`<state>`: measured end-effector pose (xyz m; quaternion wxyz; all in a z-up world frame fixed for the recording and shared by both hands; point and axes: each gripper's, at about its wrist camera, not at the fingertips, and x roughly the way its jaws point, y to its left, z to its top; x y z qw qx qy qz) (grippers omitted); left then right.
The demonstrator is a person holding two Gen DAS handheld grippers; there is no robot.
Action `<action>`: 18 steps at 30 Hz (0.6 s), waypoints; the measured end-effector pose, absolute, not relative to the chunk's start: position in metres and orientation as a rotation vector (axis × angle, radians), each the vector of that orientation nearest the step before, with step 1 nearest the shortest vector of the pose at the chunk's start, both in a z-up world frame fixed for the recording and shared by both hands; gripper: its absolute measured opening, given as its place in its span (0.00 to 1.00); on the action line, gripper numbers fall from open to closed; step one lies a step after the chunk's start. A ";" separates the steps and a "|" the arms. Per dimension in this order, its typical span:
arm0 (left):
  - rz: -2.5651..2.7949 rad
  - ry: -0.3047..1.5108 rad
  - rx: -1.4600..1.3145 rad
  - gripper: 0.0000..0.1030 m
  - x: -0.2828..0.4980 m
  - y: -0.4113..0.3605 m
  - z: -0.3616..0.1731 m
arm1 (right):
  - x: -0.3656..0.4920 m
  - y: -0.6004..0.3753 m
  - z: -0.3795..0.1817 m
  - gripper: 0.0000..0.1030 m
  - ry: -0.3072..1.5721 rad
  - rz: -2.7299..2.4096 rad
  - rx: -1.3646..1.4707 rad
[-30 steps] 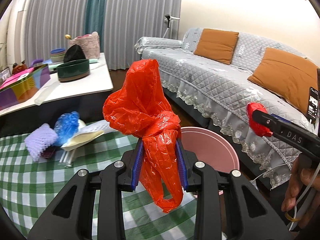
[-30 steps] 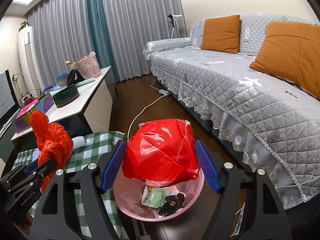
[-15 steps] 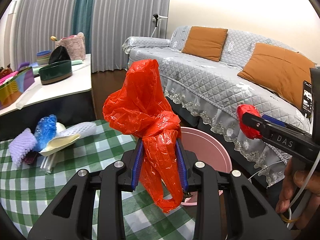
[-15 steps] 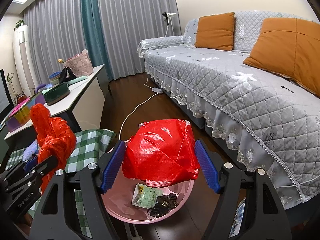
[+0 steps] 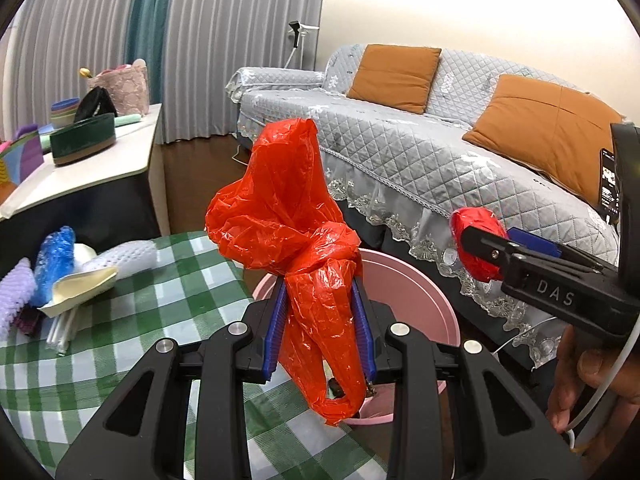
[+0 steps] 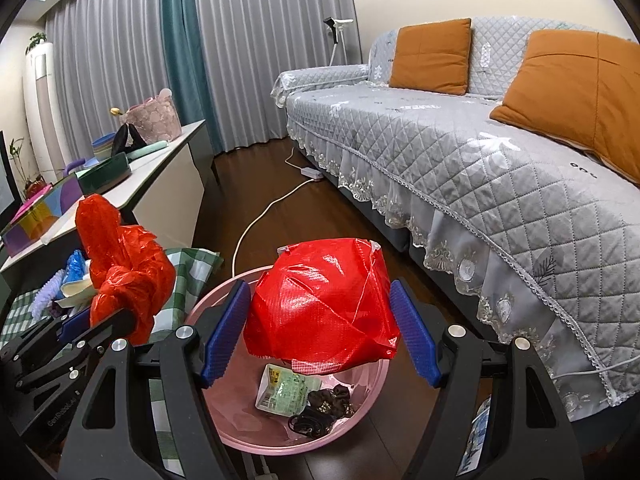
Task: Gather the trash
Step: 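Carry the orange bag in the left tool while the right carries the red bag over the bin, then open both tools over the pink bin to drop the two bags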
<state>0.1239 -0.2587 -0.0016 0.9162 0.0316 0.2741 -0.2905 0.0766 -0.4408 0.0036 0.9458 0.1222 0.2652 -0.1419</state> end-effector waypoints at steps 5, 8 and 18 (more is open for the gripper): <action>-0.614 0.577 0.077 0.30 0.132 -0.266 -0.012 | 0.081 -0.444 -0.004 0.69 0.555 -0.291 0.253; -0.620 0.587 0.081 0.30 0.136 -0.270 -0.018 | 0.084 -0.447 -0.009 0.69 0.561 -0.295 0.265; -0.645 0.619 0.062 0.45 0.142 -0.268 -0.025 | 0.090 -0.453 -0.017 0.83 0.570 -0.324 0.302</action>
